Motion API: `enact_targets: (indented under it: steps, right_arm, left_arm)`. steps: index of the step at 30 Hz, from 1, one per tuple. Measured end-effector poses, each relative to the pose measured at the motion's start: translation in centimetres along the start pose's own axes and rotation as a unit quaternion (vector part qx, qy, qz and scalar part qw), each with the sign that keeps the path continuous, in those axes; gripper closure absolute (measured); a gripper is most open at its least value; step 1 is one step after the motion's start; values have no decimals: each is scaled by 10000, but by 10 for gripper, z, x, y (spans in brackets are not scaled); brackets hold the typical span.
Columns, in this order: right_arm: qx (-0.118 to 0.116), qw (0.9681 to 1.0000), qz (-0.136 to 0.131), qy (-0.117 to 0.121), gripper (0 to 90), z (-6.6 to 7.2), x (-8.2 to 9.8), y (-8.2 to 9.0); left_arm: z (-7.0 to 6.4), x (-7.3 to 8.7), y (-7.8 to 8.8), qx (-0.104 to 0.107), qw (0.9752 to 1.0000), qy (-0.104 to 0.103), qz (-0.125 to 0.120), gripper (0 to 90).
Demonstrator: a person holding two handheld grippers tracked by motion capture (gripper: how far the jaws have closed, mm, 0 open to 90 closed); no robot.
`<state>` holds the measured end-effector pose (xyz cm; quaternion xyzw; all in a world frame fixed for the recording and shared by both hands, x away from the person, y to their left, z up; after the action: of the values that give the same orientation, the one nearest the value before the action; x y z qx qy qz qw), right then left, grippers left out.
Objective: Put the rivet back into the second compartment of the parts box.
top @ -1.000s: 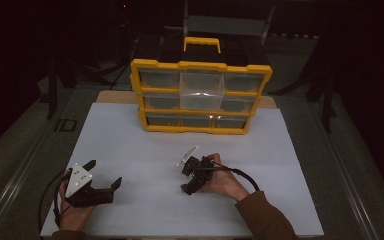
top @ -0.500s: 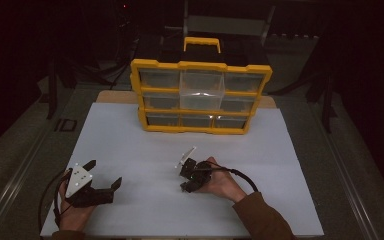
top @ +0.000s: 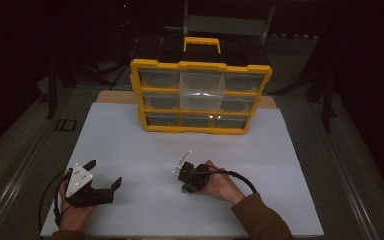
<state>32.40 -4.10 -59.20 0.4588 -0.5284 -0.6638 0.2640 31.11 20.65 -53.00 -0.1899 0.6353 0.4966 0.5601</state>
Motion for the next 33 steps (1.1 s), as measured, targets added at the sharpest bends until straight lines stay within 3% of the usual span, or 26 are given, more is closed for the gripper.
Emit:
enact_targets:
  steps: [8,23,33]
  right_arm:
    - [-1,9998,109,169,821,-1,-1,-1]
    - [-322,9994,145,1,831,-5,0,0]
    - [-140,9998,167,35,830,-14,1,12]
  left_arm:
    - [0,0,0,-5,10000,5,2,0]
    - [0,0,0,-4,10000,-8,6,0]
    - [0,1,0,2,10000,-20,26,0]
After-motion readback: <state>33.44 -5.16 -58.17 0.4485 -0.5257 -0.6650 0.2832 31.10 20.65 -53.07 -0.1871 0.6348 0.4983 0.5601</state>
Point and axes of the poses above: each handheld gripper's, and its own axes: y roughly backward along the jaws, x roughly out of its underside, z roughly to its left, the point moved 10 cm from there along -y, roughly forward along the jaws, and after that the axes turned 4 degrees about -y, right-handed, at the moved point
